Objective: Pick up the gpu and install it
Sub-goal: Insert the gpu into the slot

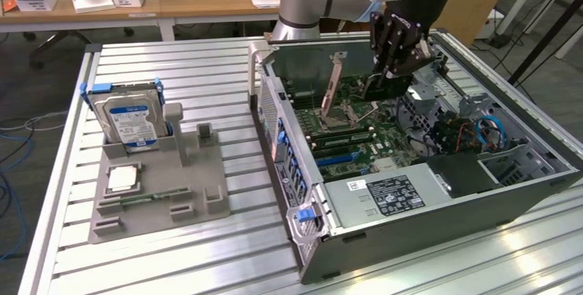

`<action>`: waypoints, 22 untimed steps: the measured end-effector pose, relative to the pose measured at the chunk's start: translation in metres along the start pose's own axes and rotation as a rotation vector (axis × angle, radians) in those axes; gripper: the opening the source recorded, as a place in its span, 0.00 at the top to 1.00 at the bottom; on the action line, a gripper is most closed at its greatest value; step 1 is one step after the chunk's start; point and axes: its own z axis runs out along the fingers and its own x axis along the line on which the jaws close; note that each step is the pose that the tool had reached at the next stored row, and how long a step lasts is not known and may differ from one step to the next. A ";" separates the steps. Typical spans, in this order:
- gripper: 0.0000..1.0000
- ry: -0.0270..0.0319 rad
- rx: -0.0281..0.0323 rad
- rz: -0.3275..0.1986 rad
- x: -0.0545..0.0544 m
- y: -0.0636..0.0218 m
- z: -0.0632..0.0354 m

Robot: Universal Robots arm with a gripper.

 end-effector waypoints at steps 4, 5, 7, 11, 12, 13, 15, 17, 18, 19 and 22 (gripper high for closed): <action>0.74 -0.0002 0.0001 0.000 0.000 0.0000 0.0001; 0.74 -0.0003 0.0001 0.000 0.000 0.0000 0.0002; 0.74 -0.0002 0.0006 0.003 -0.001 0.0000 0.0002; 0.74 -0.0001 0.0007 0.005 -0.001 -0.0001 0.0002; 0.74 -0.0001 0.0008 0.005 -0.001 -0.0001 0.0004; 0.74 -0.0002 0.0008 0.005 -0.001 -0.0001 0.0005; 0.74 -0.0002 0.0008 0.005 -0.001 -0.0001 0.0008; 0.74 -0.0002 0.0009 0.005 -0.001 -0.0001 0.0015; 0.74 -0.0002 0.0008 0.005 -0.001 -0.0001 0.0019; 0.74 -0.0002 0.0008 0.005 -0.001 -0.0001 0.0024; 0.74 -0.0002 0.0009 0.005 -0.001 -0.0002 0.0049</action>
